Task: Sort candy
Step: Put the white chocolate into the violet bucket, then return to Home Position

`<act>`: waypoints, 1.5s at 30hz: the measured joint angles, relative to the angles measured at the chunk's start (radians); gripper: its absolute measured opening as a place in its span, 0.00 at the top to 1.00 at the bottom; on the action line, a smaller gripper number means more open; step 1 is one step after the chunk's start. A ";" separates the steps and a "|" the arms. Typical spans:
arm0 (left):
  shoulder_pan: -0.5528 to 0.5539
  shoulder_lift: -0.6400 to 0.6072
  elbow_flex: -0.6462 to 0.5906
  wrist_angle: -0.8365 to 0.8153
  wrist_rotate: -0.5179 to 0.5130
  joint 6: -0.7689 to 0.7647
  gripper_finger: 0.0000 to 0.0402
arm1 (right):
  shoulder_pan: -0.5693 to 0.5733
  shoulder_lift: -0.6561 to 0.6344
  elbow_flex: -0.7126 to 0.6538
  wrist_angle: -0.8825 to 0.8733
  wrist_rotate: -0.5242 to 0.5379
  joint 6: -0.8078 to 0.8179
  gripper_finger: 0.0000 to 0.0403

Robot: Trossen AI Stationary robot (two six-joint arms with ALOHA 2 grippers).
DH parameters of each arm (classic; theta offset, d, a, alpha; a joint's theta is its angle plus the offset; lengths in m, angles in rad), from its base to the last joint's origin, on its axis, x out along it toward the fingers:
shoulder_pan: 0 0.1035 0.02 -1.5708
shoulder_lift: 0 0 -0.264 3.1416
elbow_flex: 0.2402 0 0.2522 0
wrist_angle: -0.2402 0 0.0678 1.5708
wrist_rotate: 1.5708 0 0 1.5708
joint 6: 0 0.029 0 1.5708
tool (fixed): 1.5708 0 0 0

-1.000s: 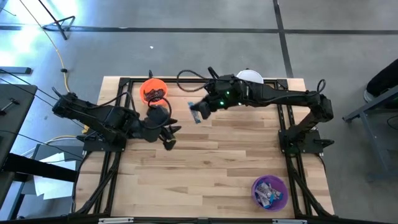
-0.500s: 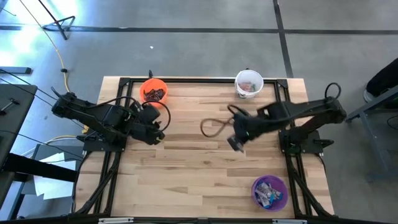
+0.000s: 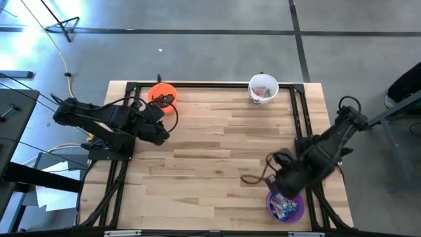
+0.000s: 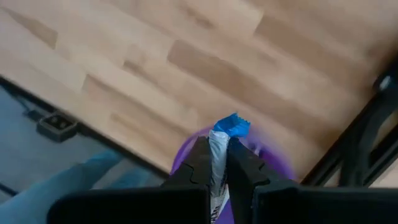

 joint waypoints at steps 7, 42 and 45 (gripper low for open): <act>-0.001 0.000 0.000 -0.001 0.001 -0.007 0.68 | 0.183 0.060 0.000 0.096 -0.050 0.290 0.98; -0.001 -0.088 0.000 0.015 -0.011 -0.111 0.68 | 0.219 0.164 0.000 -0.018 0.005 0.210 0.58; -0.001 -0.133 0.000 0.021 -0.020 -0.111 0.68 | 0.195 0.137 0.000 -0.042 0.071 0.164 0.58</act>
